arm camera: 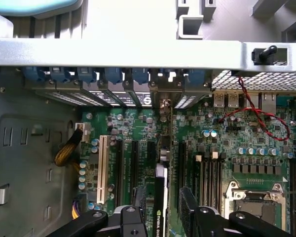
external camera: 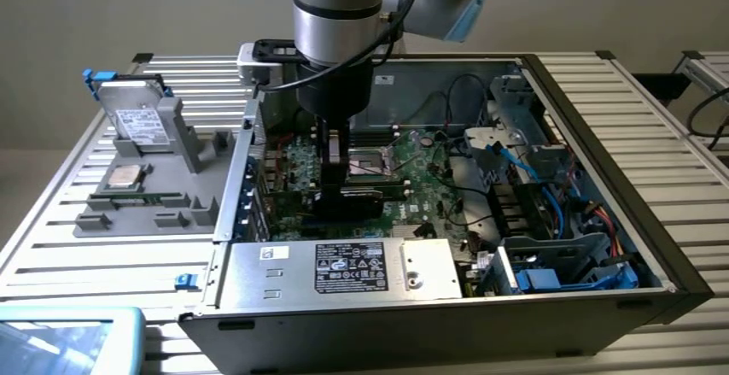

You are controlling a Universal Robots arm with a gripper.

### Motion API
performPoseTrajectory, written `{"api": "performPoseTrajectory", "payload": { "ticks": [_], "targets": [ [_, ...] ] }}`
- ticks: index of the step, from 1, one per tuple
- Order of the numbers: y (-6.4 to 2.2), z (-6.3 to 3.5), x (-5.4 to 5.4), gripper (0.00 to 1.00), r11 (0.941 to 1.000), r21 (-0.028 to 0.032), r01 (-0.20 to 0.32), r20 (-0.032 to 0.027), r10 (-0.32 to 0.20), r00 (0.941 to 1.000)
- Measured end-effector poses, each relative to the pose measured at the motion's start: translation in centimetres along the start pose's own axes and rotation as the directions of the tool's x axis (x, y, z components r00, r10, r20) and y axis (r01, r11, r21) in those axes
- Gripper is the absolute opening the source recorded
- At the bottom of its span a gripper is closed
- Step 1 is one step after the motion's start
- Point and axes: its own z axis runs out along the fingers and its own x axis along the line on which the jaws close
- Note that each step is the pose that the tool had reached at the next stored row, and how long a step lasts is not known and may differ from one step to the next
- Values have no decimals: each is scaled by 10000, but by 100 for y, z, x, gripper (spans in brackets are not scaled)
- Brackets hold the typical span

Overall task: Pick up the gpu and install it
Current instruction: 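Press down on the gpu until it lock into place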

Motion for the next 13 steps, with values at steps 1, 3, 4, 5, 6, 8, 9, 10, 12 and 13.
{"api": "performPoseTrajectory", "payload": {
  "ticks": [1,3,4,5,6,8,9,10,12,13],
  "targets": [
    [0,0,0,42,10000,0,0,4,0,10000],
    [0,0,0,42,10000,0,1,12,-1,10000],
    [0,0,0,42,10000,-1,1,16,-1,10000],
    [0,0,0,42,10000,0,1,21,-1,10000],
    [0,0,0,42,10000,-1,2,24,-2,10000],
    [0,0,0,40,10000,-1,2,33,-2,10000],
    [0,0,0,40,10000,-1,2,37,-2,10000],
    [0,0,0,33,10000,-1,3,41,-3,10000],
    [0,0,0,27,10000,-1,4,48,-4,10000],
    [0,0,0,21,10000,-2,4,49,-4,10000]
  ]
}}
